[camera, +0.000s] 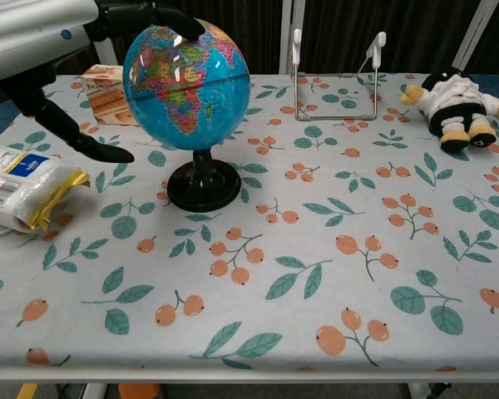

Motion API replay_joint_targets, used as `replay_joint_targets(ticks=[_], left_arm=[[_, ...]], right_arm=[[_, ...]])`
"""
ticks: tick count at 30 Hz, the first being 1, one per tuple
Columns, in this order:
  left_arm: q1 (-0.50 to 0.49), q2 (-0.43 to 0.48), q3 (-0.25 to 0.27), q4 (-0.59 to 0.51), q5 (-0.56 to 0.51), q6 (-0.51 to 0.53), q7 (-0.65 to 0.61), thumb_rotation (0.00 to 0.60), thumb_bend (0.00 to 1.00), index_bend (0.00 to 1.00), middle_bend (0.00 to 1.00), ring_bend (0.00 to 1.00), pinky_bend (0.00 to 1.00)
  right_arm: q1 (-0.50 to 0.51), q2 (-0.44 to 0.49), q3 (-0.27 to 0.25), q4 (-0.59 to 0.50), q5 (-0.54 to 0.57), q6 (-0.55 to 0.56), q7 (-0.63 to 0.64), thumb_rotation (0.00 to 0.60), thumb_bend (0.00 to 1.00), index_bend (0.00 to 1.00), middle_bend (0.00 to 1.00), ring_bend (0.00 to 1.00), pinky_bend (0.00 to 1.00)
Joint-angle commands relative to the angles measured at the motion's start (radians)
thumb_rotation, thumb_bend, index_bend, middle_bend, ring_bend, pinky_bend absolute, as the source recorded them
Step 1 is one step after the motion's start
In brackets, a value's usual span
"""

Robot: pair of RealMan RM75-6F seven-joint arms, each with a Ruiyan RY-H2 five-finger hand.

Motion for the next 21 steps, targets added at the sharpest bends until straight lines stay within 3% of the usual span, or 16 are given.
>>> replay_joint_targets(ticks=[1, 6, 12, 21], left_arm=[[0.003, 0.006, 0.006, -0.001, -0.003, 0.005, 0.004, 0.6, 0.06, 0.11, 0.12, 0.0, 0.0], [0.013, 0.027, 0.013, -0.005, -0.013, 0.023, 0.01, 0.6, 0.06, 0.11, 0.12, 0.0, 0.0], [0.051, 0.061, 0.025, -0.004, -0.044, 0.061, 0.022, 0.6, 0.06, 0.11, 0.24, 0.0, 0.0], [0.079, 0.073, 0.022, 0.01, -0.051, 0.121, 0.003, 0.6, 0.05, 0.11, 0.22, 0.0, 0.0]], right_arm=[[0.0, -0.001, 0.0, 0.0, 0.0, -0.001, -0.001, 0.6, 0.3, 0.0, 0.0, 0.0, 0.0], [0.002, -0.003, -0.001, -0.002, 0.0, -0.005, -0.008, 0.6, 0.3, 0.0, 0.0, 0.0, 0.0], [0.003, -0.004, -0.001, -0.005, 0.0, -0.006, -0.014, 0.6, 0.3, 0.0, 0.0, 0.0, 0.0], [0.005, -0.006, -0.002, -0.01, 0.002, -0.011, -0.023, 0.6, 0.3, 0.0, 0.0, 0.0, 0.0]])
